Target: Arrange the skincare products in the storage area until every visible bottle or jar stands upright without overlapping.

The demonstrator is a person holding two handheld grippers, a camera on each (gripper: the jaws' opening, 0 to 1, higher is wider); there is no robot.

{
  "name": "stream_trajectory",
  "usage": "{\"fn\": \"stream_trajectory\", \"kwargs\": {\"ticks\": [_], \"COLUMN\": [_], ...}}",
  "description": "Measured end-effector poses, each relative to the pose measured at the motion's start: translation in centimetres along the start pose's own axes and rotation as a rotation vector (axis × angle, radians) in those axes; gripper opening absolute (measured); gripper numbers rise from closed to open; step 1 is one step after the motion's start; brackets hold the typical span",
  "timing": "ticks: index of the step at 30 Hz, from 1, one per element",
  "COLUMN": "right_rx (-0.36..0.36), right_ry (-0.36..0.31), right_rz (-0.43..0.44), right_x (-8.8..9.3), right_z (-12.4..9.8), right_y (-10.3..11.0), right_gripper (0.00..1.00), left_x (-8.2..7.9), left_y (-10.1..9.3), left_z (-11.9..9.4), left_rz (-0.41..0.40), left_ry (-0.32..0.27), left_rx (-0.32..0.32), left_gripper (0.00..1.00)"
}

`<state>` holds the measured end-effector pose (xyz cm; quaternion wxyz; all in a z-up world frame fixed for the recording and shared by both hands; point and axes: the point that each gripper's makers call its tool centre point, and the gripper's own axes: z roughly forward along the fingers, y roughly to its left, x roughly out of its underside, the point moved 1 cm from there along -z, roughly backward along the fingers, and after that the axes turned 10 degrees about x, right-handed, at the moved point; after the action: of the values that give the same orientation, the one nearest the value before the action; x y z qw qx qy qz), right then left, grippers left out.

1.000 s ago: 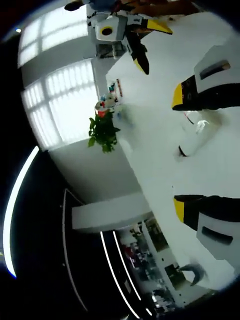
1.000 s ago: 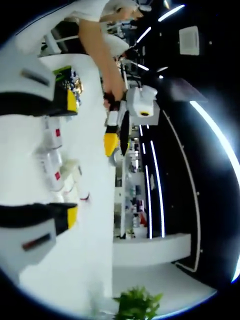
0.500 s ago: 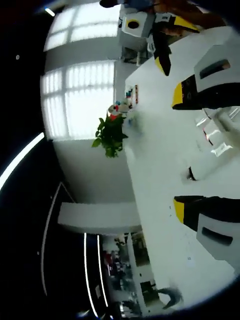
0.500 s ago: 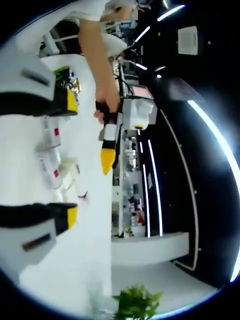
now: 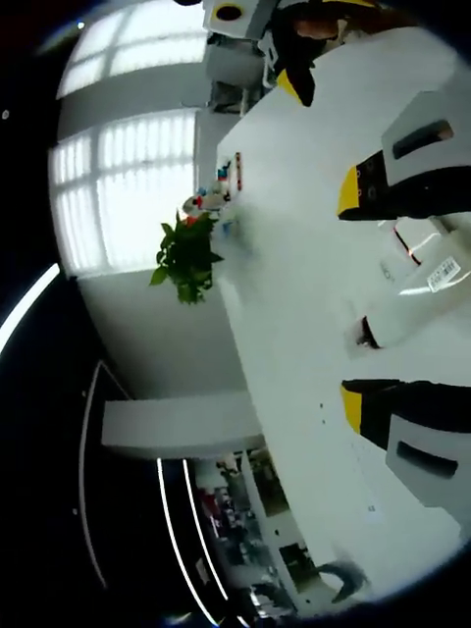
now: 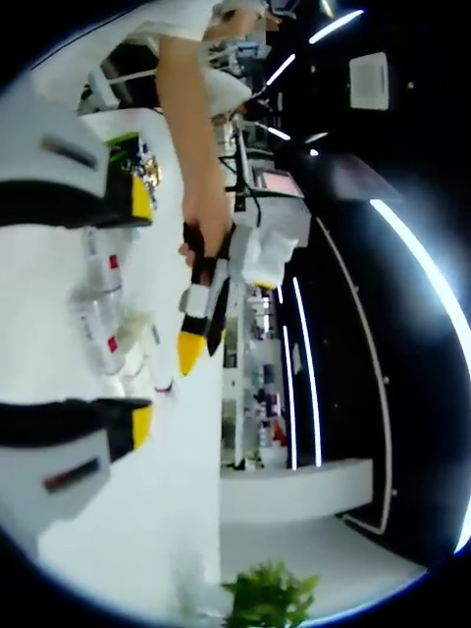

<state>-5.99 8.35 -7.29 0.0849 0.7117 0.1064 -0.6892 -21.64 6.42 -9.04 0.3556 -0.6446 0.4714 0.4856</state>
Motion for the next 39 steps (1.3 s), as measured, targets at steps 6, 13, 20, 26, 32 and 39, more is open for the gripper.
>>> {"fn": "stream_trajectory", "kwargs": {"ticks": [6, 13, 20, 26, 32, 39], "right_rx": [0.014, 0.011, 0.018, 0.017, 0.014, 0.021], "right_ry": [-0.009, -0.005, -0.015, -0.014, -0.025, -0.031], "right_rz": [0.008, 0.008, 0.014, 0.009, 0.01, 0.014], "right_x": [-0.2, 0.0, -0.3, -0.2, -0.6, -0.7], "right_z": [-0.1, -0.1, -0.1, -0.2, -0.5, -0.9], "right_y": [-0.4, -0.5, -0.7, -0.7, -0.7, -1.0], "right_gripper": [0.73, 0.73, 0.73, 0.72, 0.72, 0.72], "left_x": [1.1, 2.1, 2.9, 4.5, 4.0, 4.1], "left_y": [0.8, 1.5, 2.2, 2.9, 2.9, 3.2], "left_z": [1.3, 2.4, 3.5, 4.4, 4.9, 5.4], "left_rz": [0.02, -0.045, -0.054, 0.008, -0.035, -0.065], "left_ry": [0.062, 0.08, 0.111, 0.206, 0.209, 0.201], "left_rx": [-0.021, -0.018, -0.023, -0.033, -0.031, -0.066], "left_gripper": [0.61, 0.6, 0.56, 0.47, 0.47, 0.47]}}
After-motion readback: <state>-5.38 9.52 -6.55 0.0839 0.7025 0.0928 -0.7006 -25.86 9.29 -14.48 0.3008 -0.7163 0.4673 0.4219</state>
